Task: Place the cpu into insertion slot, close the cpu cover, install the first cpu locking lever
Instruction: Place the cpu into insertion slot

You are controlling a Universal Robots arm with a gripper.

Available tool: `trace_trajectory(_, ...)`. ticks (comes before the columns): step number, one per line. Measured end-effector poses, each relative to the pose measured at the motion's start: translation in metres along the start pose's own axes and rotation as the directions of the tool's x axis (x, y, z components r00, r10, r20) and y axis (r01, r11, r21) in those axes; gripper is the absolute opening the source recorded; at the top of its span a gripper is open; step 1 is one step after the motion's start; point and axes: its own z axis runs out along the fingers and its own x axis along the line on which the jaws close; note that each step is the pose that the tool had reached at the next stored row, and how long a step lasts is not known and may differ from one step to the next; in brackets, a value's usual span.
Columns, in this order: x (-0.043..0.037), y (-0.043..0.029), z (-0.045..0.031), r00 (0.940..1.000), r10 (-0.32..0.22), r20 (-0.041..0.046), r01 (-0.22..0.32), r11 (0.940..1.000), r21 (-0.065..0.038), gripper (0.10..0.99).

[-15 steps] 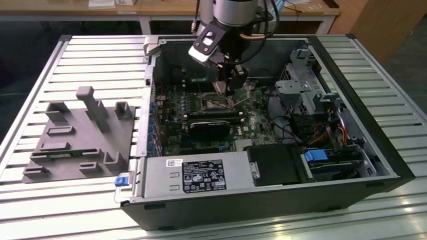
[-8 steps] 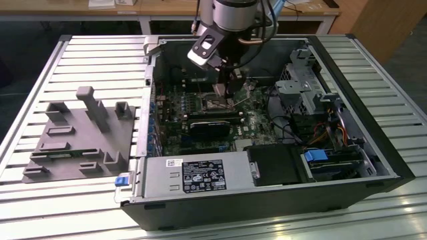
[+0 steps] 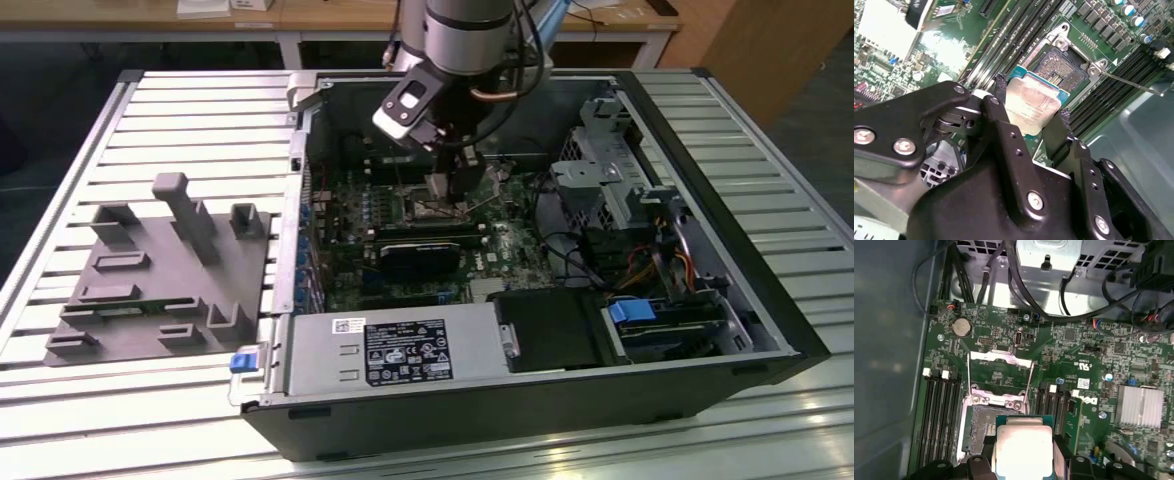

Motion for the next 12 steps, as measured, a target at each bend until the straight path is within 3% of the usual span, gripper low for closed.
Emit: trace_trajectory(12, 0.0105, -0.0025, 0.0170, 0.9977, 0.068, 0.0015, -0.068, 0.9977, -0.001, 0.537)
